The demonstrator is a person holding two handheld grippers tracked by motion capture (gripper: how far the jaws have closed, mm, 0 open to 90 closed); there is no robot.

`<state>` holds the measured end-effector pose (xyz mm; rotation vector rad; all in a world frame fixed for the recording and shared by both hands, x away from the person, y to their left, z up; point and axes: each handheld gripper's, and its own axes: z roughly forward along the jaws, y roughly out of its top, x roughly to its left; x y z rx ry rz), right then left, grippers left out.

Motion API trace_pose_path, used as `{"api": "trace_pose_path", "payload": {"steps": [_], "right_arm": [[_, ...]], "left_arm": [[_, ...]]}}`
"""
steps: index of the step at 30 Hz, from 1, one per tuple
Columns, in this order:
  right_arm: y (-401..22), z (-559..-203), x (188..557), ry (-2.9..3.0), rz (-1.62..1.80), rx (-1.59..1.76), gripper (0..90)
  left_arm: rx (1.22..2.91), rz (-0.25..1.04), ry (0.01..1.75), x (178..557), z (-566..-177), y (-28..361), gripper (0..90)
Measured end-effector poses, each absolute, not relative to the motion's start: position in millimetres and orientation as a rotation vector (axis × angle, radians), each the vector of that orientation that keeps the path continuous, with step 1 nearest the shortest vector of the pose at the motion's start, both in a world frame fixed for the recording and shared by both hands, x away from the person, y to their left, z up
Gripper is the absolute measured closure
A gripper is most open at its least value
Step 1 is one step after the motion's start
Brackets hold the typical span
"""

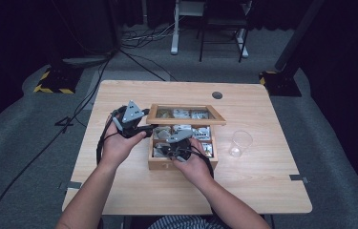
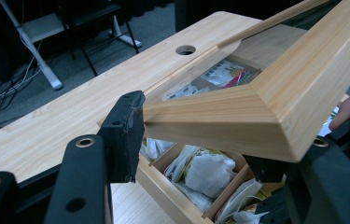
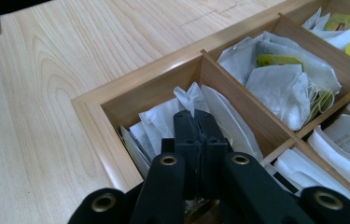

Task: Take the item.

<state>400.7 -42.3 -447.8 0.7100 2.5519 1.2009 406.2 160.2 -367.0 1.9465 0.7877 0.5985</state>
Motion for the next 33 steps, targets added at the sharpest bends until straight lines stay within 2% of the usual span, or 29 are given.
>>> {"api": "trace_pose_path", "payload": {"steps": [33], "right_arm": [[-78.9, -394.5, 379.8, 2.402, 1.383, 0.692, 89.9]], "left_arm": [[1.957, 0.602, 0.782, 406.7, -367.1, 159.7, 44.7]]}}
